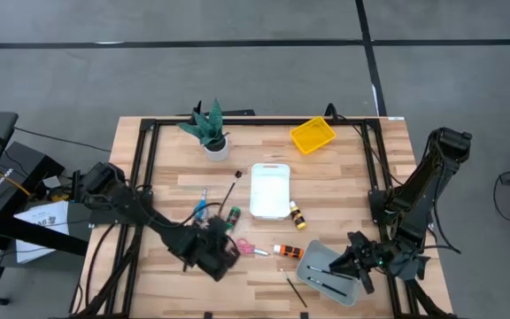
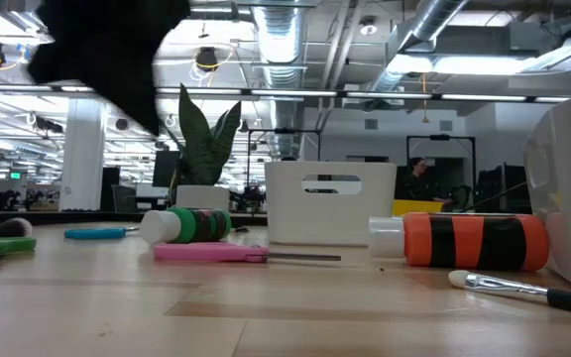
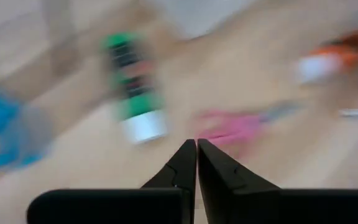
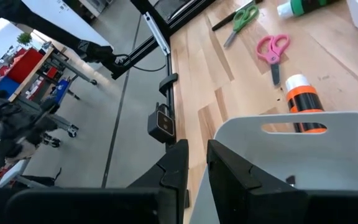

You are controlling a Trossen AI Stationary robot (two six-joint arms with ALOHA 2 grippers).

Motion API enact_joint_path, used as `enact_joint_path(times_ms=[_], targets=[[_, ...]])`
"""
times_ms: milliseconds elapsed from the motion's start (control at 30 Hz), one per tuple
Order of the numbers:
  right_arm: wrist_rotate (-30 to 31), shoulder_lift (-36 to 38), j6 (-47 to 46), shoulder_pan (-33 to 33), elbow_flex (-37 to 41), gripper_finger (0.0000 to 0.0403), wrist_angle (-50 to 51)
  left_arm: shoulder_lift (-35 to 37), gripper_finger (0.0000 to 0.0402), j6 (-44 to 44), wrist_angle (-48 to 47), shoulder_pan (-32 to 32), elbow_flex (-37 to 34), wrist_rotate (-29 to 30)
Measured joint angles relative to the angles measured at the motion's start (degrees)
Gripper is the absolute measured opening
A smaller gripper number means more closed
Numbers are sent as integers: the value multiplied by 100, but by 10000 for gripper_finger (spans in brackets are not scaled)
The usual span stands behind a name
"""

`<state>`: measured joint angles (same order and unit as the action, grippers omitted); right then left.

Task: Pick & Place Paint Supplies
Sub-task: Put the powder brush into the gray bin

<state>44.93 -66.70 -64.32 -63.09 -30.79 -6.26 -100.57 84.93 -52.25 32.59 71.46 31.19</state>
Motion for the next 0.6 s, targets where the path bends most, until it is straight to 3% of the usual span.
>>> enact_joint_path(times_ms=[133,267,600], targets=[[8,-2,-6,26,0,56,0,0,8,1129,-1555,-317,0,-882],[10,-2,-17,66,0,56,0,0,8,1425,-2186,-532,0,-1755],[12,-2,10,173,0,56,0,0,8,1399,-2184,-530,-2,-1898]])
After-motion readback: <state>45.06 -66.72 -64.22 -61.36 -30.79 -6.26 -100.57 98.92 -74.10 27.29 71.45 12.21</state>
